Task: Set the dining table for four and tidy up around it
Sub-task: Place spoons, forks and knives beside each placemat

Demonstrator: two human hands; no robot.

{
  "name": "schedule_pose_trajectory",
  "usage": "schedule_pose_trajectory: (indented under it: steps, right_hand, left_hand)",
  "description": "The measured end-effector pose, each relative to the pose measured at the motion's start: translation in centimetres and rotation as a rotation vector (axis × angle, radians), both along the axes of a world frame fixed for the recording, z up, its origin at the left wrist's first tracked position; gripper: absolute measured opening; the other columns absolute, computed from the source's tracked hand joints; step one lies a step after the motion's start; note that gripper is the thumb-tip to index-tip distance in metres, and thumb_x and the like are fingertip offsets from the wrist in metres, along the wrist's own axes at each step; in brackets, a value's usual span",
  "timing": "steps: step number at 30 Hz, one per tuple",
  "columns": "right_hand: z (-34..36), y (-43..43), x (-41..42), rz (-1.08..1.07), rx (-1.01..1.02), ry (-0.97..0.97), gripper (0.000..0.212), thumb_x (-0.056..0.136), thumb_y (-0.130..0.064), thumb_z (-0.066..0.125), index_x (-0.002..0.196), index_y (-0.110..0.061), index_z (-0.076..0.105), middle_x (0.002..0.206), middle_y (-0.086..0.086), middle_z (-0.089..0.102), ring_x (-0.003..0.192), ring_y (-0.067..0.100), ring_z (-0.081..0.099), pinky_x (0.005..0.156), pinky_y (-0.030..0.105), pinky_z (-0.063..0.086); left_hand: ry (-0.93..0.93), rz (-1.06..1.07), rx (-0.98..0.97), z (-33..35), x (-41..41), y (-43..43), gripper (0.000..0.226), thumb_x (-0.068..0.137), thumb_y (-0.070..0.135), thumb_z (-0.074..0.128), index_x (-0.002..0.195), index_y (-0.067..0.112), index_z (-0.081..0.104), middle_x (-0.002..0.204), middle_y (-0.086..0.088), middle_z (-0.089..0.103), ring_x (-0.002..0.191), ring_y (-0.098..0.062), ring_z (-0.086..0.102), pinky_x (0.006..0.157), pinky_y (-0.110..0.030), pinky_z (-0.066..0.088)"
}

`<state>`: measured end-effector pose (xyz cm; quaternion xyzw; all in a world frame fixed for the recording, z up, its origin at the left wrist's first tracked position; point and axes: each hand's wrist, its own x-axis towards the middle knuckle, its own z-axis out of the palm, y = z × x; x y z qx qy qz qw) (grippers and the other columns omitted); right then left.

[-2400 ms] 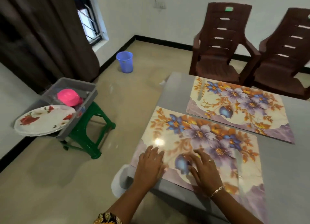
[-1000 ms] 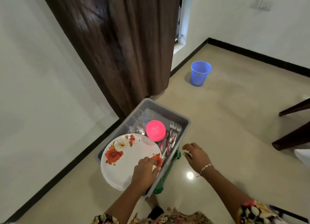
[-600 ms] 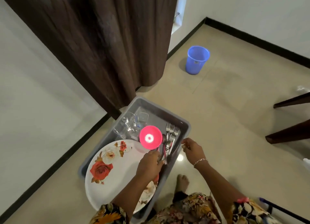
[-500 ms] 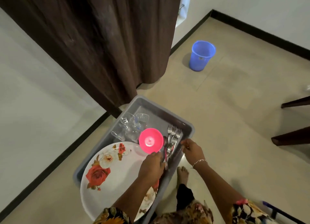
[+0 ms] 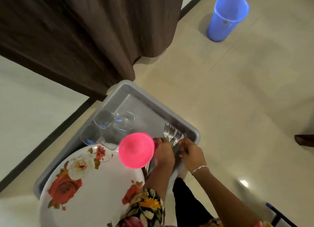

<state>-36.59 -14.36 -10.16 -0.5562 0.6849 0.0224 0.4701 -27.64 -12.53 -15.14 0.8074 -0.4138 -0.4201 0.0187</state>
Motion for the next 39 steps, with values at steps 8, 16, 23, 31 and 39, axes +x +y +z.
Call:
schedule_pose_trajectory:
  steps: [8, 16, 23, 31, 39]
  right_hand:
    - [-0.5, -0.4, -0.6, -0.097, 0.006, -0.076, 0.036, 0.077, 0.009, 0.041, 0.088, -0.023, 0.053, 0.076, 0.004, 0.061, 0.074, 0.034, 0.065, 0.075, 0.04, 0.052]
    - [-0.6, -0.6, -1.2, -0.128, 0.014, -0.125, 0.035, 0.076, 0.011, 0.045, 0.099, -0.012, 0.059, 0.076, 0.004, 0.065, 0.075, 0.033, 0.066, 0.078, 0.04, 0.052]
    - [-1.1, -0.7, -1.5, -0.145, 0.012, -0.136, 0.034, 0.081, 0.01, 0.043, 0.099, -0.013, 0.059, 0.074, 0.007, 0.067, 0.072, 0.031, 0.067, 0.077, 0.039, 0.054]
    - [-1.1, -0.5, -1.7, -0.196, 0.016, -0.194, 0.032, 0.089, 0.007, 0.038, 0.095, -0.02, 0.055, 0.069, -0.002, 0.062, 0.048, 0.004, 0.059, 0.068, 0.025, 0.052]
    - [-0.8, -0.3, -2.1, -0.379, -0.007, -0.344, 0.036, 0.092, 0.004, 0.042, 0.08, -0.028, 0.054, 0.067, -0.002, 0.062, 0.051, 0.01, 0.06, 0.062, 0.028, 0.056]
  left_hand:
    - [-0.072, 0.067, -0.048, -1.8, -0.4, -1.4, 0.024, 0.096, 0.006, 0.039, 0.112, -0.002, 0.053, 0.117, -0.016, 0.048, 0.063, 0.002, 0.028, 0.054, -0.004, 0.031]
    - [-0.292, -0.172, 0.024, -1.0, -1.1, -1.6, 0.027, 0.067, 0.022, 0.068, 0.086, 0.003, 0.069, 0.088, -0.013, 0.06, 0.075, -0.021, 0.061, 0.065, -0.024, 0.052]
    - [-0.354, -0.163, 0.12, -0.9, -1.9, -1.7, 0.033, 0.095, 0.011, 0.042, 0.126, 0.0, 0.046, 0.135, -0.022, 0.034, 0.115, -0.033, 0.046, 0.097, -0.032, 0.038]
    - [-0.201, -0.115, 0.041, -0.7, -2.2, -1.0, 0.027, 0.097, 0.012, 0.038, 0.117, 0.008, 0.056, 0.129, -0.012, 0.045, 0.116, -0.026, 0.047, 0.093, -0.027, 0.039]
    - [-0.021, 0.203, -0.242, 1.9, -2.1, 0.0, 0.027, 0.097, 0.01, 0.044, 0.116, -0.004, 0.058, 0.109, -0.023, 0.06, 0.102, -0.032, 0.051, 0.079, -0.025, 0.031]
